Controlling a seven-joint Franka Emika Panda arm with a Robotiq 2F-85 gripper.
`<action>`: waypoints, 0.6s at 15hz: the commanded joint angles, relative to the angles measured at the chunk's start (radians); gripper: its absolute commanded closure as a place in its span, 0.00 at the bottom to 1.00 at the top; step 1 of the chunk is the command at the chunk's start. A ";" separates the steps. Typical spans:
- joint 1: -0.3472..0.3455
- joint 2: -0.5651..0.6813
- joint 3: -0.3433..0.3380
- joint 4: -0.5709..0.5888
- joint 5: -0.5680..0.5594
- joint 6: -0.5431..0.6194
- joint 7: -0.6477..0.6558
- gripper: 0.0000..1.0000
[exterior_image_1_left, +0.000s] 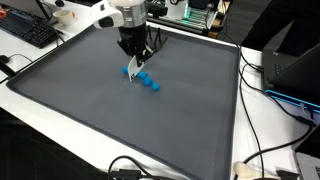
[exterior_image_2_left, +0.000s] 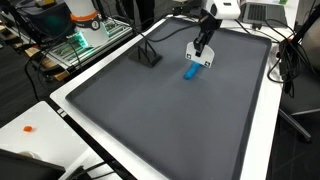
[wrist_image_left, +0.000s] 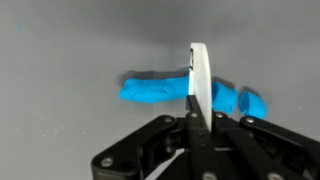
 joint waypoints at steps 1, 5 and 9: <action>-0.008 0.013 0.000 -0.006 -0.019 0.033 -0.013 0.99; -0.004 0.028 -0.008 -0.003 -0.040 0.056 -0.012 0.99; -0.009 0.041 -0.003 -0.001 -0.032 0.076 -0.018 0.99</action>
